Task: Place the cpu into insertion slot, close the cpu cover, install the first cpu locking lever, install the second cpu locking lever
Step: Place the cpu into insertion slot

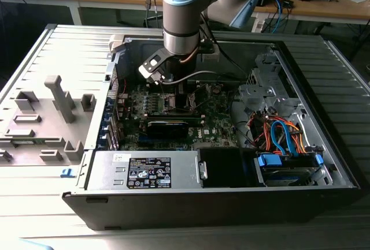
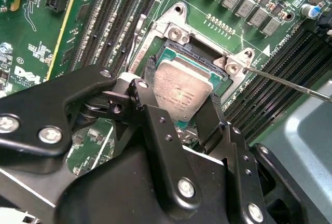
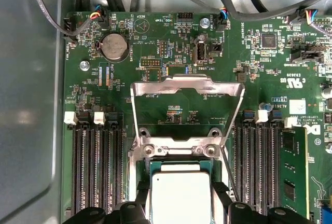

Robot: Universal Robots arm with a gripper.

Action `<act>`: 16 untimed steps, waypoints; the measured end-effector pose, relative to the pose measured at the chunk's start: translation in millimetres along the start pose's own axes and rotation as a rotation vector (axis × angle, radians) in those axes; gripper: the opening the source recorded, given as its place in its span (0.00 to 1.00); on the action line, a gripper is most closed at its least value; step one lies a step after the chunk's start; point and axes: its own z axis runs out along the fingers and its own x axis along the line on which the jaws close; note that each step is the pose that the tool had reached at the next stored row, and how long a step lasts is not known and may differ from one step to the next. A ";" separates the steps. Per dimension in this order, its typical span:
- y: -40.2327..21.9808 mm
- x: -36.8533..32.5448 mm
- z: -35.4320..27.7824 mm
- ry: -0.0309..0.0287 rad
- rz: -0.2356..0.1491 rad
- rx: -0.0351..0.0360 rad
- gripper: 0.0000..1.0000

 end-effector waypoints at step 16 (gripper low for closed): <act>0.1 0.0 -4.2 -0.0002 -0.010 -0.0007 0.68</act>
